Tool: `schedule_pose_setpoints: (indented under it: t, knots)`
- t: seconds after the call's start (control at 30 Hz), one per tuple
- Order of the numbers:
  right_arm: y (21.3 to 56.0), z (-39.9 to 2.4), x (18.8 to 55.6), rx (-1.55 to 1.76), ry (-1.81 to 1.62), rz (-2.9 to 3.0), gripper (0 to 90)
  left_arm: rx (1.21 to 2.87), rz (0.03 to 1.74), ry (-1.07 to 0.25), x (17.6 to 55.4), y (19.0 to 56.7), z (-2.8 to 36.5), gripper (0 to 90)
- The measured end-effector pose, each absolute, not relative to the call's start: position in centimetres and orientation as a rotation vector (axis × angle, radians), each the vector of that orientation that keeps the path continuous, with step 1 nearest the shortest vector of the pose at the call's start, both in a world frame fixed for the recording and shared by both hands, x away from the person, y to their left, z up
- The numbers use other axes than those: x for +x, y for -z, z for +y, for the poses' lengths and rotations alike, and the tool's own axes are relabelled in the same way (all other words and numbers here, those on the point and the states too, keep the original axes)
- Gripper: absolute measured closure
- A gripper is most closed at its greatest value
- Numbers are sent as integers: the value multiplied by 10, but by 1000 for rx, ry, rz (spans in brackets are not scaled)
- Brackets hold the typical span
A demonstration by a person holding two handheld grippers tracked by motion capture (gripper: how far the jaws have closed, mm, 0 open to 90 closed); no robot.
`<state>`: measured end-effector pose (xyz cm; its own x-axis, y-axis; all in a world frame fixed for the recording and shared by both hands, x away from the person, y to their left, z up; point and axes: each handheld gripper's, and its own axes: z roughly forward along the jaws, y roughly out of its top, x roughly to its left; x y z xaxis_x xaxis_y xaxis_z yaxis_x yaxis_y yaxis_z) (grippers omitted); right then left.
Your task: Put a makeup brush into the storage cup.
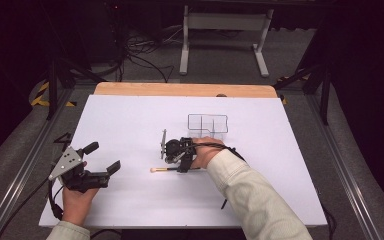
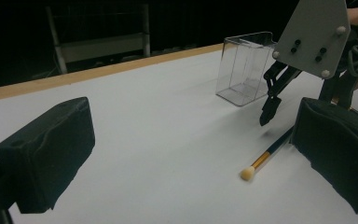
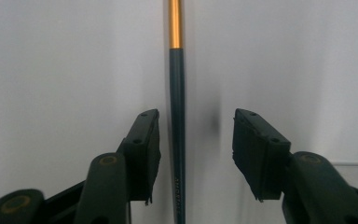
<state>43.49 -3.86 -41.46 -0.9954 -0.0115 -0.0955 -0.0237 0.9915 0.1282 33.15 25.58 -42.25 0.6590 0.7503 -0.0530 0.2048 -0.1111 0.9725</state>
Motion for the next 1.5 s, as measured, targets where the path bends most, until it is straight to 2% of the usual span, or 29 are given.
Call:
schedule_pose_setpoints:
  t: [0.33,0.7,1.3,1.5]
  knots:
    - [420,-38,434,-50,-120,3064,698,1659,792,-563,332,423,255,3]
    - [422,-37,432,-65,-102,3093,826,1671,801,-570,332,423,254,4]
    - [421,-36,433,-17,-83,3110,835,1664,805,-571,332,423,255,3]
    - [411,-40,433,14,-143,3103,835,1660,806,-572,332,423,255,3]
